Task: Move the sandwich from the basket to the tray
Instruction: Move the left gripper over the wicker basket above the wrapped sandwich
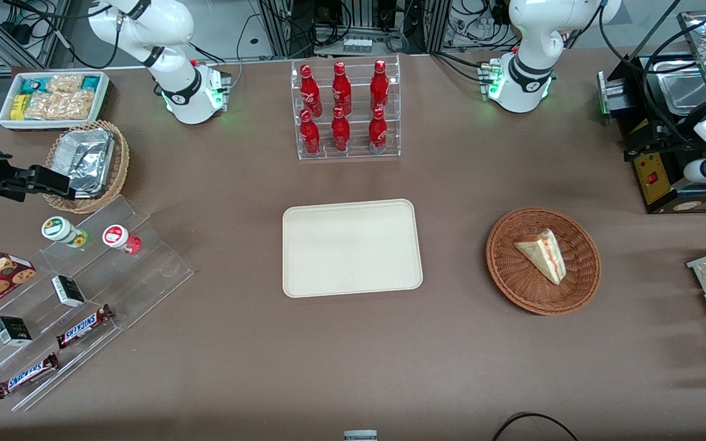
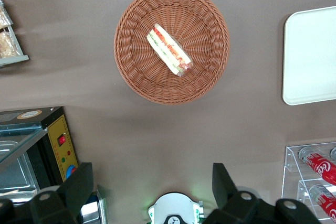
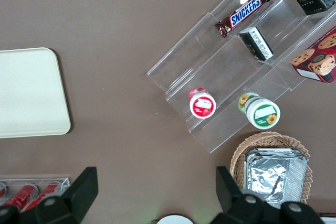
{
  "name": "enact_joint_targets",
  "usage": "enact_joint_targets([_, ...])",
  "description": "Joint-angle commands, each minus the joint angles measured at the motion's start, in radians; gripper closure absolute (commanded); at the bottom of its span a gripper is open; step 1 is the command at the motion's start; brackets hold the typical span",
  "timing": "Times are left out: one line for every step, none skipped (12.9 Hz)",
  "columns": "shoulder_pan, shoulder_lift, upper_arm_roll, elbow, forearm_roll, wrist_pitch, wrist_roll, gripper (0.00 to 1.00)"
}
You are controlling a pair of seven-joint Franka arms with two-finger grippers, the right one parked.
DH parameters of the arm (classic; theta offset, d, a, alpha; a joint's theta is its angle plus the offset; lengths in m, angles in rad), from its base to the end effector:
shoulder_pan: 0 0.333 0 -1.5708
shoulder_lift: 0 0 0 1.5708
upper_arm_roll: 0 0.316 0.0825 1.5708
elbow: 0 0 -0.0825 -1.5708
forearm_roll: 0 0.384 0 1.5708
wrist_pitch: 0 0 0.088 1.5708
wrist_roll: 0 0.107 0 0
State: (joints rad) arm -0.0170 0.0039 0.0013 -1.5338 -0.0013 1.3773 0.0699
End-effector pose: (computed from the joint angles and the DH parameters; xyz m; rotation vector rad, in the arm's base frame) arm 0.5345 -0.0086 0.6242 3.1230 -0.1340 -0.2511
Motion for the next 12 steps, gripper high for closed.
enact_joint_targets([-0.003,-0.008,-0.006,0.003,0.003,0.005,0.010,0.00])
enact_joint_targets([-0.003,-0.010,-0.017,0.001,0.009,0.005,0.008,0.00])
enact_joint_targets([-0.003,-0.008,-0.018,0.000,0.009,0.005,0.008,0.00])
enact_joint_targets([-0.003,-0.005,-0.020,-0.005,0.010,0.006,0.005,0.00])
enact_joint_targets([-0.003,-0.001,-0.023,-0.008,0.012,0.009,0.002,0.00])
enact_joint_targets([-0.003,0.001,-0.026,-0.020,0.012,0.025,0.002,0.00])
enact_joint_targets([-0.003,0.001,-0.027,-0.043,0.017,0.055,0.002,0.00])
enact_joint_targets([-0.003,-0.001,-0.029,-0.061,0.017,0.069,0.002,0.00])
enact_joint_targets([-0.003,-0.001,-0.032,-0.083,0.017,0.081,0.001,0.00])
enact_joint_targets([-0.004,-0.002,-0.033,-0.122,0.017,0.119,0.001,0.00])
enact_joint_targets([-0.009,-0.008,-0.040,-0.162,0.017,0.156,0.001,0.00])
enact_joint_targets([-0.009,-0.005,-0.040,-0.189,0.017,0.179,0.001,0.00])
